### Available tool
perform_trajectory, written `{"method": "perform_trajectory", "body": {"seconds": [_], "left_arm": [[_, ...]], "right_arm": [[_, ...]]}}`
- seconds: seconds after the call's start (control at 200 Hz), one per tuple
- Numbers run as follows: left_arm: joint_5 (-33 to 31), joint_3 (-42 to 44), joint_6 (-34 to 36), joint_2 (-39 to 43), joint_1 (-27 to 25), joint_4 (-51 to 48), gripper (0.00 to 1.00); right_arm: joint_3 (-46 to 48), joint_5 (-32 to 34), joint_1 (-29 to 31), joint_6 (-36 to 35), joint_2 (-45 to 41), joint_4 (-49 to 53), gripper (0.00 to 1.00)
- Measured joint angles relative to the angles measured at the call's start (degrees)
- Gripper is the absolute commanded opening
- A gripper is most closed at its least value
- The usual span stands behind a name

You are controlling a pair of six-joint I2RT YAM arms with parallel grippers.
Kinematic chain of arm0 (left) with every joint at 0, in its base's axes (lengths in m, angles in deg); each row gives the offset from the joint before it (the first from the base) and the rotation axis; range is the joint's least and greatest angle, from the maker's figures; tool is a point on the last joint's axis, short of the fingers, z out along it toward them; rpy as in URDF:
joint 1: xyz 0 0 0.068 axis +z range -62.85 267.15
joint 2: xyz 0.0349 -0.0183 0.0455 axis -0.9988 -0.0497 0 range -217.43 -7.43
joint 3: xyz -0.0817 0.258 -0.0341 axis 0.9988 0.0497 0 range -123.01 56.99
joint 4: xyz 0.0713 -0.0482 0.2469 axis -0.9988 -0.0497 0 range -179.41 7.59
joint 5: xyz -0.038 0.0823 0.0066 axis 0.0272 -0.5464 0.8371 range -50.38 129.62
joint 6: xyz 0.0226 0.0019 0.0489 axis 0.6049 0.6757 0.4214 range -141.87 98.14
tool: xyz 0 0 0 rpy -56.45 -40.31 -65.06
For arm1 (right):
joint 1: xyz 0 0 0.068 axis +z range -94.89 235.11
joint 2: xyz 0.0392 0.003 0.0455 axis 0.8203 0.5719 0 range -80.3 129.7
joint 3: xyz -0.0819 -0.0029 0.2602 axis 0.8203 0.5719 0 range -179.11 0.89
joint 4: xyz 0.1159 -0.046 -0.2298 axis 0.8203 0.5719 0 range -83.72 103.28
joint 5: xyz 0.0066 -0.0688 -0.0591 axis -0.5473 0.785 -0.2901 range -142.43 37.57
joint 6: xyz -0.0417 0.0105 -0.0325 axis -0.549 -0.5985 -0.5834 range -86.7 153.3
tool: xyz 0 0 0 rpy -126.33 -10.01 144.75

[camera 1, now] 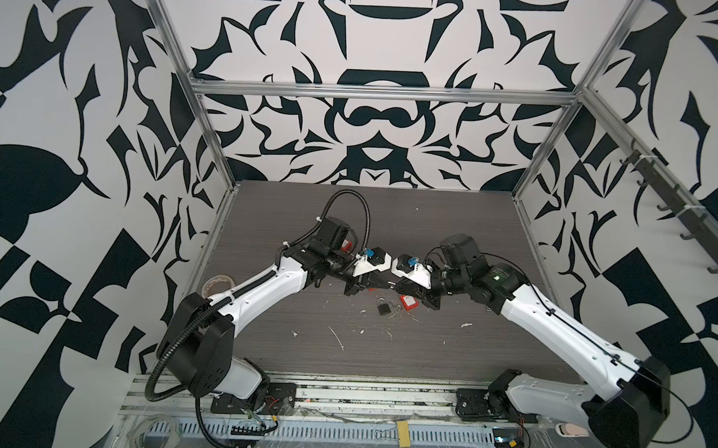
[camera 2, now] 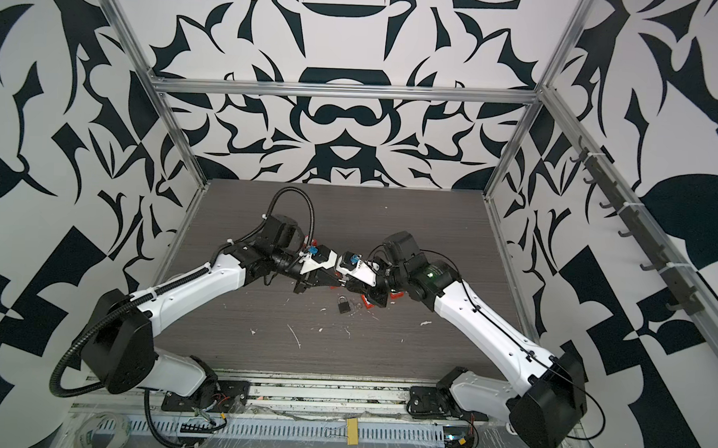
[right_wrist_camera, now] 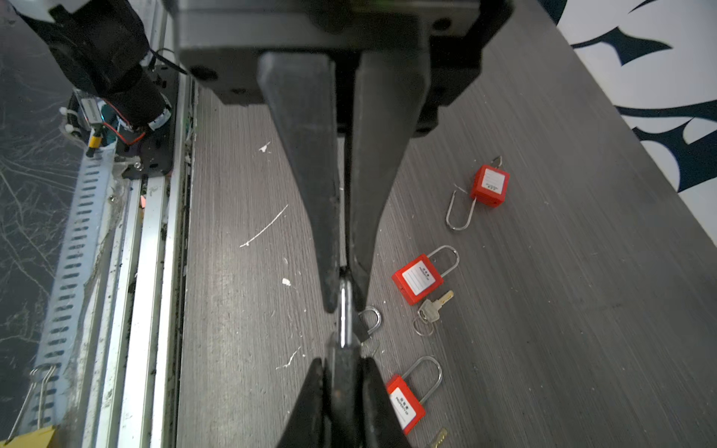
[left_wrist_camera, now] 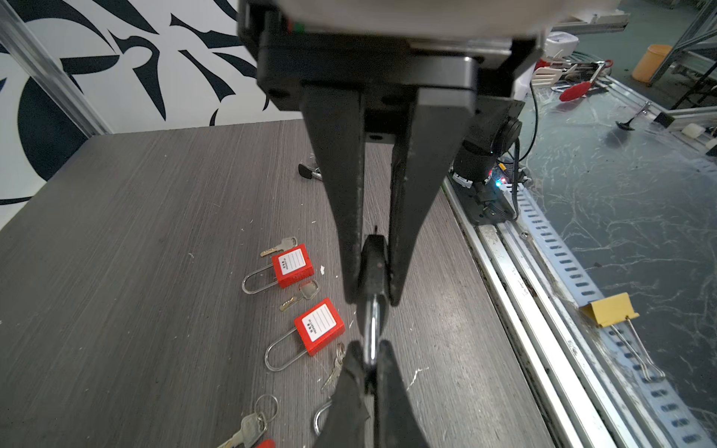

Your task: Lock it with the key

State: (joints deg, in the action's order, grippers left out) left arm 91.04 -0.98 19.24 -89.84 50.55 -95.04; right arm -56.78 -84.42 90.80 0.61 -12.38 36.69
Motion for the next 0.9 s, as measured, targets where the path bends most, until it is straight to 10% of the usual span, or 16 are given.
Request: {"method": "perform_trajectory", "body": {"seconds": [0.9], "left_arm": [[0.8,3.3,-9.4,-5.5,-0.3,10.6,0.00]], "right_arm": [[8.1,4.1,-0.3,3.1,-0.2,-10.0,0.00]]}}
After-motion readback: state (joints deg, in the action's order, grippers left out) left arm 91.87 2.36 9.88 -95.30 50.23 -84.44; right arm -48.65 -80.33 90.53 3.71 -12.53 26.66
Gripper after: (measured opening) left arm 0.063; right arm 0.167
